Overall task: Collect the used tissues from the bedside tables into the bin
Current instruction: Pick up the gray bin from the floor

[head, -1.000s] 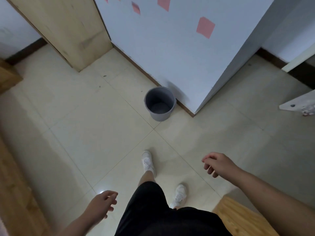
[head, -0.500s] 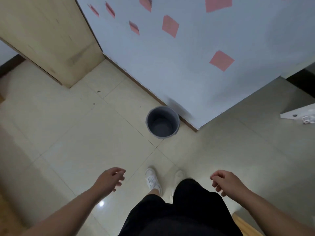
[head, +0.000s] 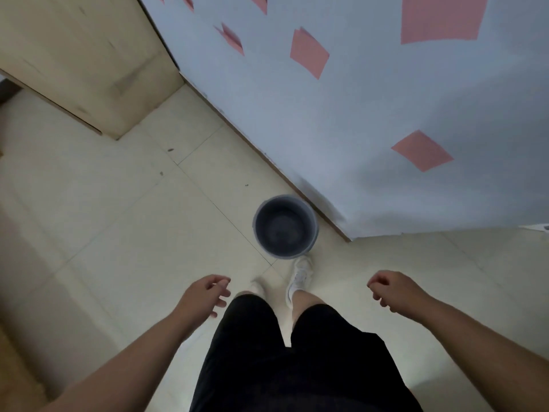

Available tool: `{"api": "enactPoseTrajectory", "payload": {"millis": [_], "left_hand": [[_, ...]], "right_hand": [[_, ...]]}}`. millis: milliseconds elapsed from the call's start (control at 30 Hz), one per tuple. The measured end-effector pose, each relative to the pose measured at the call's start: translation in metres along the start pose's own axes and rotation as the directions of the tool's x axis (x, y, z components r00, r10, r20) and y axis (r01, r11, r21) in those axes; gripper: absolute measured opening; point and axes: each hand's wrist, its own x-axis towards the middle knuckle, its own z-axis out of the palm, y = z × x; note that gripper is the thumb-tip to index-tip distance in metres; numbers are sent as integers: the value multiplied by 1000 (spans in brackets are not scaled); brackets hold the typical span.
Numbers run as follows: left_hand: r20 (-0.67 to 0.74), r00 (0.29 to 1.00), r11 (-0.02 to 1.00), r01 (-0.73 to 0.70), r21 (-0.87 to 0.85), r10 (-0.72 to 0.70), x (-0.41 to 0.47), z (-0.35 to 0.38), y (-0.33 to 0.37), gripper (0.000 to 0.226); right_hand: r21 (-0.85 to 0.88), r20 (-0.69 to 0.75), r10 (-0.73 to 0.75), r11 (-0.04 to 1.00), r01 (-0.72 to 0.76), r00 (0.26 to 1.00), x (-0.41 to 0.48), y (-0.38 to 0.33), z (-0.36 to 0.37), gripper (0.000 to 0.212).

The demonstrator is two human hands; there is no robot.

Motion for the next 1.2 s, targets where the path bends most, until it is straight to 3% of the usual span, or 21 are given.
{"api": "enactPoseTrajectory", "payload": {"millis": [167,300,500,567,667,733,800,867,1000,1200], "left_hand": [[9,990,990,139,19,-139,25,2,-25,18],[45,996,993,79,83,-83,91,7,-17,19],[55,998,992,-40,120,34,256,35,-12,17],[58,995,977,-85,197,75,320,47,-15,19],[79,994,973,-88,212,73,401,62,-14,54],[144,989,990,-50,129,32,443,73,-11,72],[220,975,998,-21,54,9,468,84,-9,66],[197,980,1000,-6,8,5,477,91,-8,52],[129,992,998,8,-59,-1,447,80,2,46],[9,1000,987,-22,-160,24,317,15,38,48]], "right_hand": [[63,-12,-127,990,127,992,44,-76,-11,28],[88,-18,-154,984,155,988,99,-103,10,31],[57,-33,-43,997,45,999,245,-69,73,25],[68,-48,10,998,-7,999,303,-52,94,38],[193,-5,115,975,-112,993,368,-35,120,59],[306,84,118,942,-138,990,404,-27,135,45],[364,124,119,918,-156,985,421,-24,146,29],[381,91,127,912,-152,988,425,-23,149,26],[342,21,91,935,-93,996,395,-39,132,33],[247,-59,-55,967,68,997,271,-115,79,13]]}}
